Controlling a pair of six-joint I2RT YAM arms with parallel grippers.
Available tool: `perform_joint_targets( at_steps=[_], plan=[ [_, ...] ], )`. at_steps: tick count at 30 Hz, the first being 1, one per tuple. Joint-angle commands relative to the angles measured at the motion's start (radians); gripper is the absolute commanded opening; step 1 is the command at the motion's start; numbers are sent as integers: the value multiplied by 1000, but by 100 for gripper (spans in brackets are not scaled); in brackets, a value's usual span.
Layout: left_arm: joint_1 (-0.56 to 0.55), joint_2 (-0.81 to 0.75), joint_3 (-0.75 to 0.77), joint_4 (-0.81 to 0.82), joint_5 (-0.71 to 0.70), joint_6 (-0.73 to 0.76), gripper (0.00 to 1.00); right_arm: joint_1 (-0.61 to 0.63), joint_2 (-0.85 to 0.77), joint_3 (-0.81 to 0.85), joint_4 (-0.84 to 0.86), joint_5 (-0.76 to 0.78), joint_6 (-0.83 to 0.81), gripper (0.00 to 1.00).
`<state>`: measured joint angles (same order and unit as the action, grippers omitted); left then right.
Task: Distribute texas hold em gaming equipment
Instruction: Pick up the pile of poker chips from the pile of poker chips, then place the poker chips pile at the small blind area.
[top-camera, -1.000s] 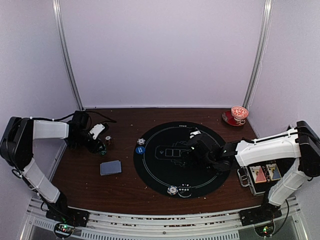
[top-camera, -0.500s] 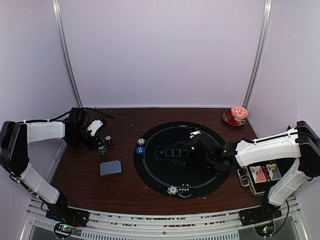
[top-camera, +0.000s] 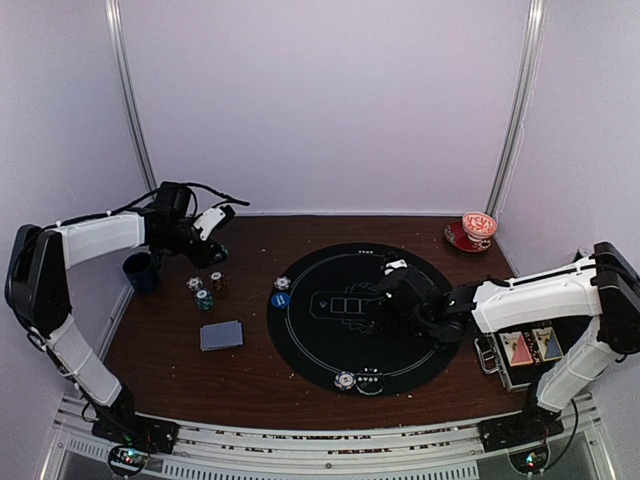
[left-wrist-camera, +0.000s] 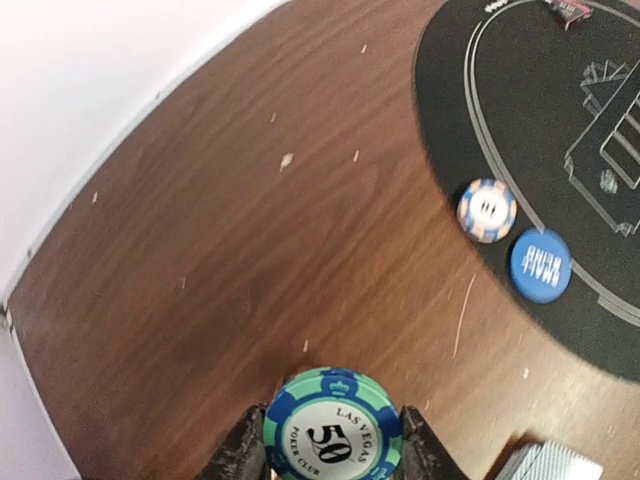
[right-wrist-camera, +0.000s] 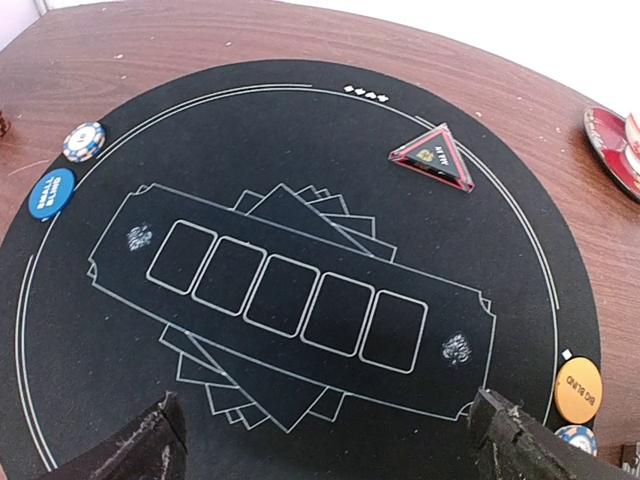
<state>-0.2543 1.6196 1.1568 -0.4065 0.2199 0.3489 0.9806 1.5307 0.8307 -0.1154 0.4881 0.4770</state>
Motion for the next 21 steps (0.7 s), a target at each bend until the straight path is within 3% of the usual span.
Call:
perform_joint_targets(
  at_steps=[1, 11, 21],
  plan=[
    [-86, 106, 150, -32, -14, -37, 30, -20, -13, -17, 13, 38, 18, 100],
    [-199, 387, 478, -53, 2, -124, 30, -41, -18, -31, 21, 51, 28, 100],
    [-291, 587, 665, -85, -18, -161, 30, -43, -24, -33, 19, 59, 29, 100]
  ],
)
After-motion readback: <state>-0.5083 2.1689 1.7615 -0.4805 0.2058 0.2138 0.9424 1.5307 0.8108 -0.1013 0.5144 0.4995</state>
